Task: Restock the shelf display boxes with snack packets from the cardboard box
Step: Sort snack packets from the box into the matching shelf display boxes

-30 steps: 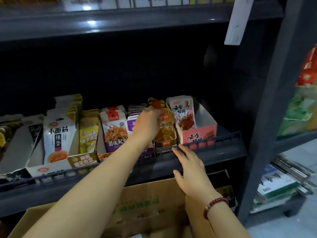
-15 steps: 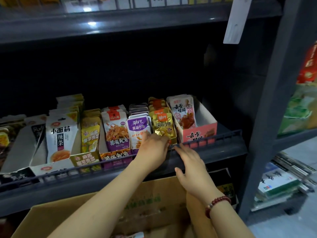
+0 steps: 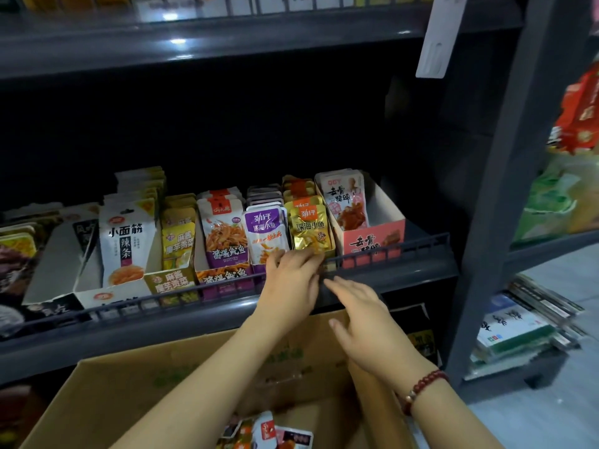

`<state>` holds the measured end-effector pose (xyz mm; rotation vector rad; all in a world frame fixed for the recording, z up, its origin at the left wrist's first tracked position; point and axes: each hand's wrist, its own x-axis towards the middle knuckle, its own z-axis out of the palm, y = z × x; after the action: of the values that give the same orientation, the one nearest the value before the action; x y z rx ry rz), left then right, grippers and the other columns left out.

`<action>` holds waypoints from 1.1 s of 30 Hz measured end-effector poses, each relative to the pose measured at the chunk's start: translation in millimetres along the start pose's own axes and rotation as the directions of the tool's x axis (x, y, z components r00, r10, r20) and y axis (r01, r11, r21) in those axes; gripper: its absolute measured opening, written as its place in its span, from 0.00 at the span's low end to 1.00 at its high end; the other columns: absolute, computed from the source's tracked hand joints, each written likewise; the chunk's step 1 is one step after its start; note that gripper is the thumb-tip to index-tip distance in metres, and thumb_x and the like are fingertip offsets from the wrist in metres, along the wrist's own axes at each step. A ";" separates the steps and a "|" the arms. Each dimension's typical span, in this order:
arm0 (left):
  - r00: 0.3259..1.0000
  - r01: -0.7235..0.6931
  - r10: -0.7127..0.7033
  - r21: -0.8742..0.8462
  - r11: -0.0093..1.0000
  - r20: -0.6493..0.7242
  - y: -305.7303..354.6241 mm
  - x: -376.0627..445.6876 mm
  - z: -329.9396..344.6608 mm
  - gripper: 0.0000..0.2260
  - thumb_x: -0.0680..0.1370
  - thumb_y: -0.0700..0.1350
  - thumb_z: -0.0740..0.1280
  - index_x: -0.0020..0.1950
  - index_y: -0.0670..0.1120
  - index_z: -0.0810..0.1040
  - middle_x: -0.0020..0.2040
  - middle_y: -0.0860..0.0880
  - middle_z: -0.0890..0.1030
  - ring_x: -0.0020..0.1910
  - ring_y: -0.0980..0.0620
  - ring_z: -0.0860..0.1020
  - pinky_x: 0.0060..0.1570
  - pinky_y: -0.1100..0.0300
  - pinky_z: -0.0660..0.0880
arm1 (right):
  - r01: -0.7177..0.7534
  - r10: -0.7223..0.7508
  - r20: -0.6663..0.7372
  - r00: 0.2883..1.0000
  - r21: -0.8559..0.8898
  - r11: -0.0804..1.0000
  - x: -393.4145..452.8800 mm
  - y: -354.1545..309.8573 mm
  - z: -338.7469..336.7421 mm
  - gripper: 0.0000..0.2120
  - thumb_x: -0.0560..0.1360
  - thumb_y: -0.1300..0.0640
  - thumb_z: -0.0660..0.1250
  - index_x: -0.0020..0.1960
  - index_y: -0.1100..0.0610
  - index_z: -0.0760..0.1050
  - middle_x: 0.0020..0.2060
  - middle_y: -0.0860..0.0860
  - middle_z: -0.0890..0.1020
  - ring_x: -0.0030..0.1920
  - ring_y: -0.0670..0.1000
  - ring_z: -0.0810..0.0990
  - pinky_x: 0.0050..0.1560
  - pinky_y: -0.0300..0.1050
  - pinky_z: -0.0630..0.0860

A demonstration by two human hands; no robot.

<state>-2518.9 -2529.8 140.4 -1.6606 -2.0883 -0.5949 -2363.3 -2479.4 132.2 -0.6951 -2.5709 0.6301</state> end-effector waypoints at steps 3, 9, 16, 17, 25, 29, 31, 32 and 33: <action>0.994 0.097 -0.103 -0.139 0.986 -0.038 8.7 -32.4 -7.4 0.15 0.76 0.41 0.64 0.62 0.47 0.80 0.60 0.49 0.80 0.61 0.49 0.75 0.61 0.61 0.55 | 0.023 -0.021 0.052 0.998 -0.036 0.999 -14.2 -6.2 -4.7 0.26 0.80 0.52 0.59 0.76 0.46 0.55 0.75 0.43 0.58 0.74 0.45 0.52 0.74 0.44 0.52; 0.908 0.416 -0.361 -0.341 0.843 0.215 15.2 -115.5 -7.5 0.12 0.80 0.42 0.63 0.60 0.52 0.79 0.56 0.58 0.75 0.61 0.57 0.73 0.67 0.57 0.64 | 0.082 -0.047 0.189 0.981 -0.182 0.980 -44.2 -2.3 0.9 0.16 0.79 0.48 0.59 0.67 0.43 0.70 0.62 0.42 0.75 0.66 0.47 0.67 0.70 0.46 0.58; 0.575 0.761 -0.490 -0.209 0.614 0.655 -0.7 -176.0 19.0 0.11 0.83 0.44 0.59 0.62 0.48 0.77 0.55 0.48 0.80 0.40 0.55 0.78 0.35 0.70 0.72 | 0.139 -0.089 0.291 0.953 -0.159 0.977 -65.6 3.0 8.1 0.11 0.80 0.49 0.59 0.59 0.43 0.76 0.51 0.42 0.81 0.58 0.42 0.74 0.76 0.44 0.43; 0.554 0.770 -0.491 -0.190 0.609 0.673 -4.9 -182.3 24.1 0.12 0.83 0.43 0.58 0.64 0.47 0.76 0.59 0.47 0.79 0.49 0.51 0.79 0.44 0.66 0.75 | 0.149 -0.100 0.305 0.947 -0.141 0.979 -67.9 2.7 10.4 0.11 0.80 0.49 0.59 0.59 0.43 0.76 0.50 0.42 0.81 0.56 0.42 0.75 0.75 0.42 0.45; 0.458 0.712 -0.355 -0.096 0.695 0.815 -23.4 -226.4 56.3 0.19 0.83 0.49 0.58 0.73 0.44 0.68 0.72 0.45 0.68 0.72 0.44 0.66 0.70 0.53 0.64 | 0.245 -0.178 0.315 0.932 -0.190 0.951 -72.8 -4.5 16.6 0.13 0.80 0.48 0.57 0.62 0.43 0.75 0.53 0.39 0.81 0.55 0.41 0.75 0.62 0.40 0.63; 0.371 0.688 -0.253 -0.082 0.721 0.894 -14.8 -232.4 63.1 0.21 0.83 0.51 0.57 0.76 0.50 0.65 0.71 0.43 0.71 0.67 0.45 0.72 0.65 0.56 0.65 | 0.240 -0.174 0.307 0.936 -0.195 0.951 -72.7 -2.6 17.4 0.13 0.80 0.48 0.57 0.61 0.43 0.75 0.49 0.40 0.81 0.52 0.42 0.77 0.63 0.42 0.64; 0.341 0.643 -0.186 -0.085 0.761 0.921 -7.5 -231.8 65.4 0.21 0.83 0.52 0.57 0.76 0.51 0.64 0.75 0.48 0.66 0.73 0.48 0.64 0.70 0.60 0.58 | 0.236 -0.172 0.296 0.940 -0.196 0.952 -72.6 -2.5 18.1 0.13 0.79 0.48 0.58 0.60 0.44 0.76 0.47 0.40 0.81 0.51 0.42 0.77 0.61 0.40 0.64; 0.327 0.636 -0.163 -0.089 0.766 0.931 -4.5 -231.6 67.3 0.21 0.83 0.52 0.57 0.77 0.51 0.63 0.76 0.49 0.64 0.74 0.49 0.62 0.70 0.62 0.57 | 0.238 -0.175 0.291 0.940 -0.196 0.951 -72.5 -2.7 18.6 0.13 0.79 0.48 0.58 0.60 0.44 0.76 0.47 0.40 0.81 0.50 0.42 0.77 0.61 0.41 0.64; 0.325 0.628 -0.140 -0.102 0.772 0.935 -4.1 -233.1 72.2 0.21 0.83 0.51 0.57 0.77 0.50 0.63 0.77 0.49 0.62 0.75 0.49 0.61 0.72 0.62 0.56 | 0.241 -0.178 0.289 0.940 -0.198 0.950 -72.4 -3.0 19.2 0.13 0.79 0.48 0.58 0.60 0.44 0.76 0.47 0.40 0.81 0.50 0.42 0.78 0.61 0.41 0.64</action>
<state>-2477.5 -2677.5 -49.4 -1.9513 -3.5002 -0.3388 -2316.0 -2527.5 99.4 -0.4145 -2.9532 0.3799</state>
